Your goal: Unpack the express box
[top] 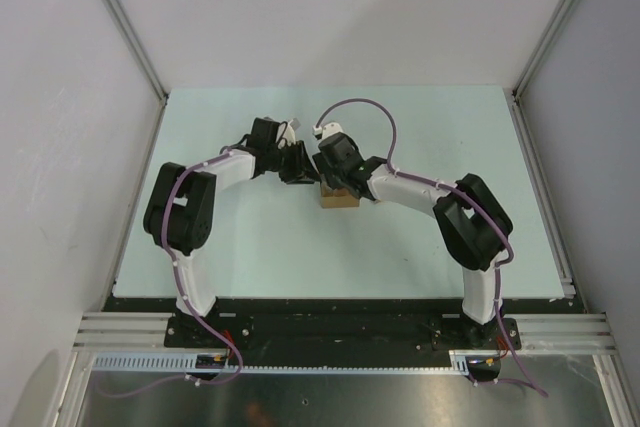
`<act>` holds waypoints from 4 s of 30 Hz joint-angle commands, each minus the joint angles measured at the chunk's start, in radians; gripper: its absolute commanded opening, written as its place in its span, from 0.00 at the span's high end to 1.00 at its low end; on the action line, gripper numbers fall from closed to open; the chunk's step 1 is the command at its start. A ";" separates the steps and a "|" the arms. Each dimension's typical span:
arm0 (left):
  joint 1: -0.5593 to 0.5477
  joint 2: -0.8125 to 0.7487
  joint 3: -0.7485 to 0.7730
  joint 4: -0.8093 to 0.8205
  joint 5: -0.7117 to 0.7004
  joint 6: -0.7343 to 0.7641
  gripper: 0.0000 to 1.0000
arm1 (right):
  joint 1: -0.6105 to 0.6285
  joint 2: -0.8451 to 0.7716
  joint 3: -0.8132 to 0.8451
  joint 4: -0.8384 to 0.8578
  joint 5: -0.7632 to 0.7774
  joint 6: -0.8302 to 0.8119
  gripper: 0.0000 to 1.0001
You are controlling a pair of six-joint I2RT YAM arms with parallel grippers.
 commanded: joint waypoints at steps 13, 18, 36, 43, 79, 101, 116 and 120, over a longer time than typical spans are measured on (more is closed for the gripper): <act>0.020 0.058 0.116 0.019 0.028 -0.020 0.57 | 0.031 0.119 0.009 -0.079 0.077 -0.037 0.46; 0.020 0.053 0.096 0.017 -0.006 0.002 0.65 | 0.026 0.122 0.009 -0.087 0.071 -0.026 0.48; 0.082 -0.016 -0.049 0.010 -0.087 0.058 0.76 | -0.011 0.124 0.009 -0.110 0.036 0.041 0.51; 0.082 0.000 -0.026 0.008 -0.046 0.052 0.76 | -0.012 0.122 0.009 -0.107 0.024 0.052 0.52; 0.072 0.128 -0.029 -0.151 -0.176 -0.028 0.88 | 0.101 0.175 0.267 -0.183 0.178 0.048 0.38; 0.072 0.165 -0.006 -0.210 -0.196 -0.028 0.86 | 0.141 0.267 0.355 -0.332 0.435 0.048 0.38; 0.073 0.168 0.002 -0.231 -0.222 -0.030 0.87 | 0.046 0.003 0.204 -0.337 0.450 0.084 0.38; 0.073 0.167 0.005 -0.233 -0.221 -0.033 0.87 | 0.019 -0.034 0.181 -0.354 0.415 0.112 0.38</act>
